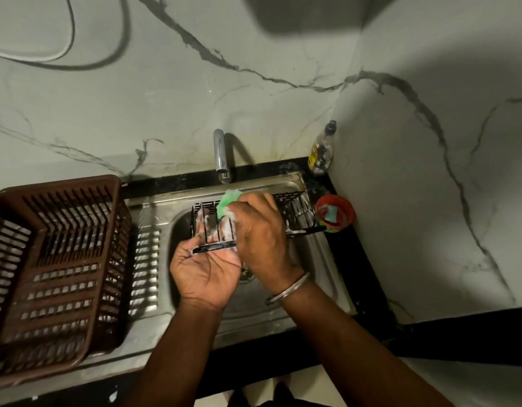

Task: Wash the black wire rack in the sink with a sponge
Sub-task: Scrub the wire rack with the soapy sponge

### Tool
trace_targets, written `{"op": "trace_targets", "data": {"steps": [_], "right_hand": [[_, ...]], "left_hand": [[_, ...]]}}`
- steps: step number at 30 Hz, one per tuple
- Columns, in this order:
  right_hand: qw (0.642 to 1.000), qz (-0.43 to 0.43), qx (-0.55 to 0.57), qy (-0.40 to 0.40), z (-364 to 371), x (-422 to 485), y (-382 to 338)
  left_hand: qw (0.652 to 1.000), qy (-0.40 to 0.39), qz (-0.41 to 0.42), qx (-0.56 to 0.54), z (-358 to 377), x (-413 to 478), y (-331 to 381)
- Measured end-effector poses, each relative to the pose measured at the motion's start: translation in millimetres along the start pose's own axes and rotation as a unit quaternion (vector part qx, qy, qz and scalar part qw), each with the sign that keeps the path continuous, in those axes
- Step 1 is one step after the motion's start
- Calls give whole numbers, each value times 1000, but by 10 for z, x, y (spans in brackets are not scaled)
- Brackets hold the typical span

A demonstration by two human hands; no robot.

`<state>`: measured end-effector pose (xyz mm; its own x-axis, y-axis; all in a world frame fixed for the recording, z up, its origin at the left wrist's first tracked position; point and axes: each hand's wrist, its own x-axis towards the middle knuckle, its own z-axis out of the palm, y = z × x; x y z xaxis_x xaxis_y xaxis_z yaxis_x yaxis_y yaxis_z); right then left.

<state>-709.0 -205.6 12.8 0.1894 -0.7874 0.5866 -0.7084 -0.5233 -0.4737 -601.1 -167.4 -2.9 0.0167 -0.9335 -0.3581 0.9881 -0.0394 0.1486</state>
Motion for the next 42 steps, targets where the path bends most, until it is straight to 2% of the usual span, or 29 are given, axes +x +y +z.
{"op": "trace_targets", "data": {"steps": [1,4,7,8,11,13,18,19,22,23,27,31,33,35,37,42], "right_hand": [[1000,-5,-6,-2,-6,6,52],[996,75,-21,44,-35,68,225],[1000,-6,-15,-16,-34,3,99],[1000,-16,-18,-13,-73,8,143],[993,66,-74,60,-259,155,515],[987,99,-99,75,-305,196,593],[998,-41,-27,-42,-155,-18,235],[999,-21,-27,-32,-179,11,318],[992,106,-25,56,-267,98,567],[990,127,-19,58,-264,88,575],[994,105,-2,-1,-193,11,498],[978,178,-83,65,-303,173,712],[987,135,-51,64,-243,190,523],[997,73,-22,13,-137,123,239],[998,53,-40,-24,-104,68,242],[978,170,-111,36,-244,187,714]], "left_hand": [[1000,3,-5,2,-4,-3,8],[1000,-11,-14,-16,26,-33,26],[1000,-12,6,-26,35,-41,57],[1000,-13,8,-23,38,-47,81],[999,-18,7,-25,57,-88,138],[999,-21,15,-34,72,-96,143],[999,-38,8,-34,95,-62,183],[998,-44,8,-37,94,-64,200],[998,-42,11,-35,98,-90,214],[999,-38,14,-30,103,-99,202],[999,-23,13,-22,73,-82,212],[1000,-13,5,-18,44,-73,202],[1000,-14,-3,-19,50,-68,154],[1000,-10,-8,-19,48,-48,131],[1000,-1,-9,-23,49,-36,141],[1000,6,-1,-28,87,-53,172]]}}
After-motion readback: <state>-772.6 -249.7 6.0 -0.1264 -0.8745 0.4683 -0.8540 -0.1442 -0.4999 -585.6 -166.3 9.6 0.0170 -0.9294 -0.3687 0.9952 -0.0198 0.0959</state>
